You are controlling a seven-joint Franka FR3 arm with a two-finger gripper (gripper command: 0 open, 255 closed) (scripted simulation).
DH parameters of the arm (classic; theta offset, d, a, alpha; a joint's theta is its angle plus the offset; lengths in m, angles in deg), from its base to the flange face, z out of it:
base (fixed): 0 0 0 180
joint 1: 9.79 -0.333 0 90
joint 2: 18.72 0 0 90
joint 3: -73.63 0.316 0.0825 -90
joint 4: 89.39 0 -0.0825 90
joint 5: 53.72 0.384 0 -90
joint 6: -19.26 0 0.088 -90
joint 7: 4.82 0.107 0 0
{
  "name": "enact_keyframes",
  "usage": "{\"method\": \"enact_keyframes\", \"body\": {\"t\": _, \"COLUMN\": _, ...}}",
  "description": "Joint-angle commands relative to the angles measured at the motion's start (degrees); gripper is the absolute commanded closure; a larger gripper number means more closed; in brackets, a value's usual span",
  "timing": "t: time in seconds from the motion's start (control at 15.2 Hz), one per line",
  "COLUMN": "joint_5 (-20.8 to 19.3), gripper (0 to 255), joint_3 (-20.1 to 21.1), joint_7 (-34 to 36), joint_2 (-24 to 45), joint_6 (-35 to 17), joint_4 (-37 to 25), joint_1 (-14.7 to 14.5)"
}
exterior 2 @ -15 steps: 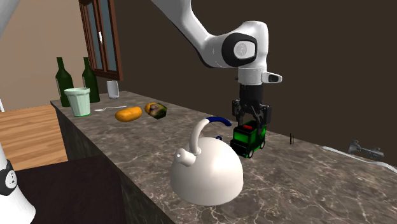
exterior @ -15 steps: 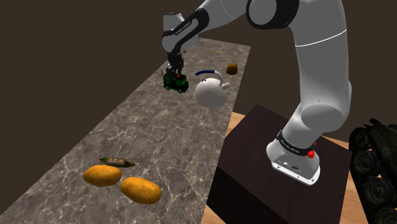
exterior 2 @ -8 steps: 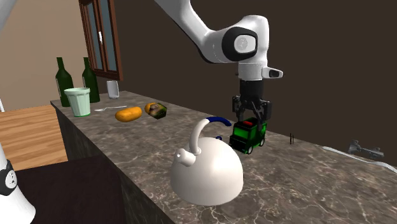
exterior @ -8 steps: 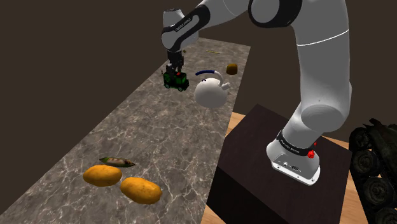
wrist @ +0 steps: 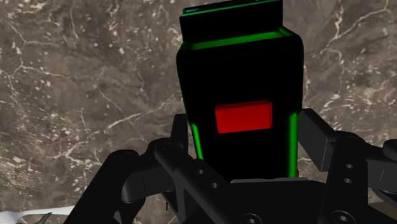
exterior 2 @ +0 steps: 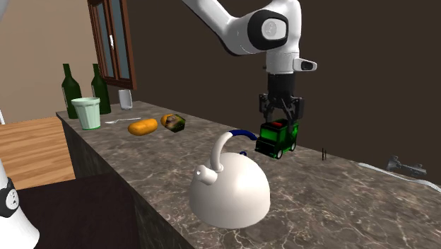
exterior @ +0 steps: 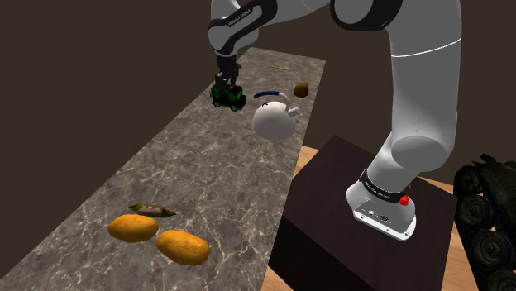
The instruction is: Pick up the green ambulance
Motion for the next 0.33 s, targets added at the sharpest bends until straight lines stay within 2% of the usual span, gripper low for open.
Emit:
{"method": "enact_keyframes", "body": {"t": 0.0, "joint_5": -0.03, "gripper": 255, "joint_3": 0.00, "joint_7": 0.07, "joint_2": -0.83, "joint_6": 1.09, "joint_4": -0.31, "joint_1": -0.07}}
{"method": "enact_keyframes", "body": {"t": 0.26, "joint_5": -0.05, "gripper": 255, "joint_3": -0.01, "joint_7": 0.06, "joint_2": -1.53, "joint_6": 2.42, "joint_4": -0.94, "joint_1": -0.08}}
